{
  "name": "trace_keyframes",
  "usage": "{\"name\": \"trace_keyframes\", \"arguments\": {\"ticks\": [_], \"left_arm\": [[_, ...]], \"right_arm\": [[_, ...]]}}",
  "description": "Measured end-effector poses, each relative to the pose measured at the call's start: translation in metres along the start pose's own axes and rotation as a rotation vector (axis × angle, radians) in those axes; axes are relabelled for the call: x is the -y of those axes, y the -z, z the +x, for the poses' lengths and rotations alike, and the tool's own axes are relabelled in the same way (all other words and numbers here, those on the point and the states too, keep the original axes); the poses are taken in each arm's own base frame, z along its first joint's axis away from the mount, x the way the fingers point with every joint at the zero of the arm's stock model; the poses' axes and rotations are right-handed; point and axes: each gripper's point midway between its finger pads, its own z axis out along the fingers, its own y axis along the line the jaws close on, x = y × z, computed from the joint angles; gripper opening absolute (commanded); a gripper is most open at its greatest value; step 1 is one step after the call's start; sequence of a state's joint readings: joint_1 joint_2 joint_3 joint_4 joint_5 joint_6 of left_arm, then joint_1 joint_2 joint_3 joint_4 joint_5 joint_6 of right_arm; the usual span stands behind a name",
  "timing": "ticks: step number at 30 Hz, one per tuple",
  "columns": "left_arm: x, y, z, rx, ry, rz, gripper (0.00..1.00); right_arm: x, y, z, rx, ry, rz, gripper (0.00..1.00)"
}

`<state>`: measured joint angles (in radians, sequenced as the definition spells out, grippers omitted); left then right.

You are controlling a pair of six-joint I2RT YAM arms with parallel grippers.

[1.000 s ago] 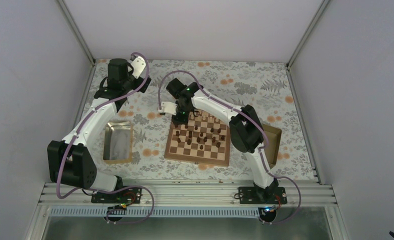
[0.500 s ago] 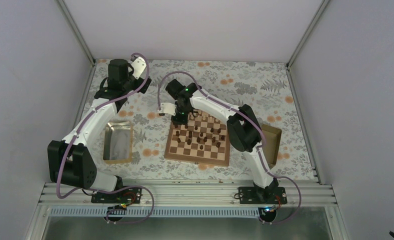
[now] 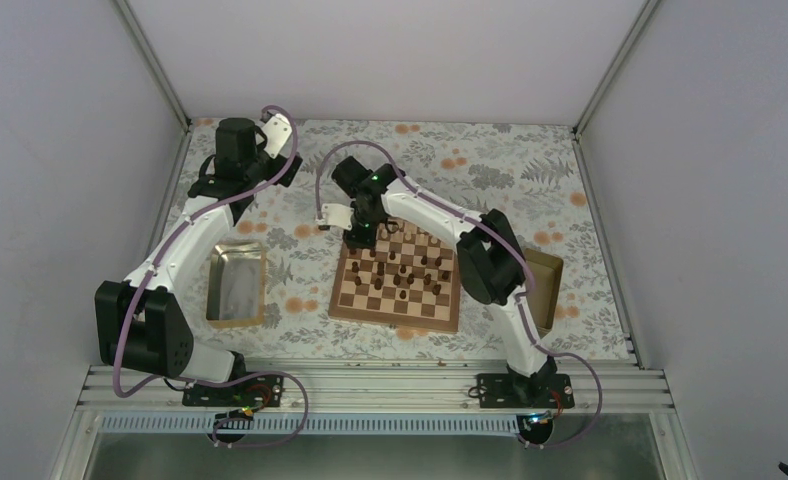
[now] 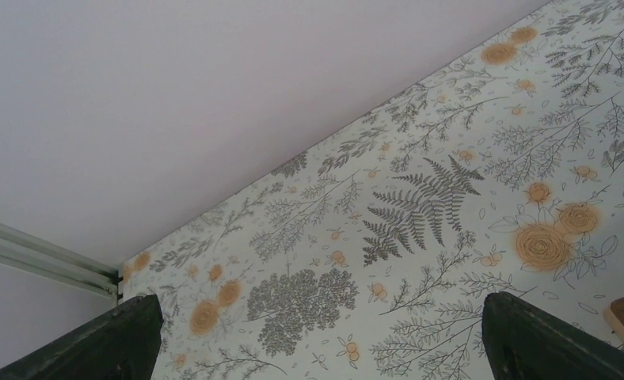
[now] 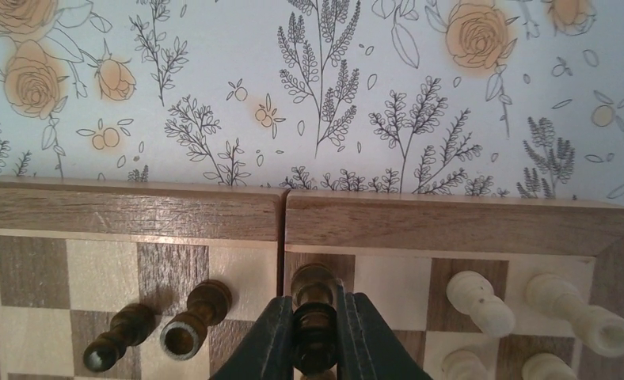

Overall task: Set up the chess pieces on the board
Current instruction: Pick up the chess piece from the chessboard, then place the chess piece on the chessboard.

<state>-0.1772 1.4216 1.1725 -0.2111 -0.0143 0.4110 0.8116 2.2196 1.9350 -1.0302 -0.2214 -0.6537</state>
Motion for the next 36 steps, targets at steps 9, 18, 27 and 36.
{"name": "trace_keyframes", "arguments": {"ticks": [9, 18, 27, 36], "left_arm": [[-0.002, 0.002, -0.001, 0.004, 0.001, -0.005, 1.00], [-0.006, 0.006, -0.004, 0.012, 0.003, -0.018, 1.00], [-0.008, 0.007, -0.006, 0.019, 0.007, -0.029, 1.00], [-0.010, 0.008, -0.007, 0.022, 0.008, -0.035, 1.00]], "right_arm": [[0.002, 0.034, -0.008, 0.034, 0.005, 0.057, 0.04], [-0.010, 0.079, -0.001, 0.058, -0.016, 0.107, 0.05], [-0.046, 0.108, 0.031, 0.051, -0.058, 0.123, 0.04], [-0.097, 0.106, 0.079, 0.005, -0.056, 0.070, 0.04]]}}
